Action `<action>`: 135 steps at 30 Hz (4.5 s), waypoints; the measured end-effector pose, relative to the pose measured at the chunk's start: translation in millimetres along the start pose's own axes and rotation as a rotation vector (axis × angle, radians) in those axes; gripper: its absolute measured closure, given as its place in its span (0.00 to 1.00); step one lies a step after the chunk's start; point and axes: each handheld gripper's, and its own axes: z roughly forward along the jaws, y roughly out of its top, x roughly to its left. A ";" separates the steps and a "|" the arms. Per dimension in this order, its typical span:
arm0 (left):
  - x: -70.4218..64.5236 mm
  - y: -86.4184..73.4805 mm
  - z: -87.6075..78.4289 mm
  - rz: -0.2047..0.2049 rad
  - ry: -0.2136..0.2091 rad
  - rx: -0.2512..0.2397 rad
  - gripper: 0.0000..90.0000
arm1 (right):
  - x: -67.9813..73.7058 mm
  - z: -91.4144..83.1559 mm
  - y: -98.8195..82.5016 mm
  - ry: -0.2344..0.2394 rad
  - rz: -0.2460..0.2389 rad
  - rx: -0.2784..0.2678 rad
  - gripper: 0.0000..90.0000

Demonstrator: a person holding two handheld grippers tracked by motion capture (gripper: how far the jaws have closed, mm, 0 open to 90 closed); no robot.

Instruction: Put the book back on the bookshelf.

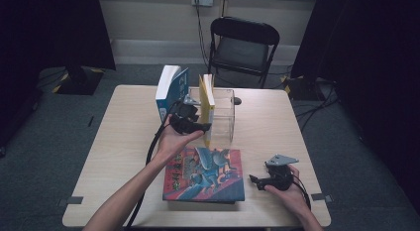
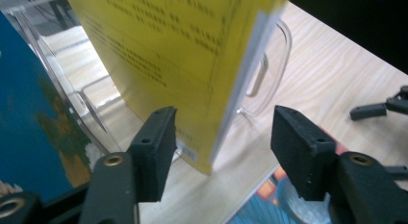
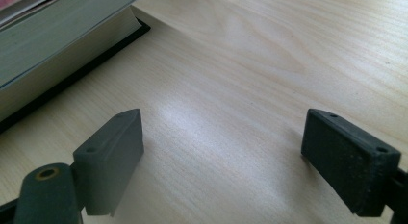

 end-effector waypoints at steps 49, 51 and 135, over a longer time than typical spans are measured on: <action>28.0 -139.9 -32.7 -0.006 -0.067 -0.035 0.49 | 35.9 29.6 83.9 0.162 -0.038 -0.098 0.22; 24.8 -141.9 -33.5 -0.003 -0.042 -0.042 0.48 | 35.1 30.5 83.0 0.171 -0.027 -0.100 0.22; 4.4 -190.6 -75.1 0.037 -0.242 0.033 0.44 | 64.1 -2.7 66.8 0.283 -0.023 -0.016 0.62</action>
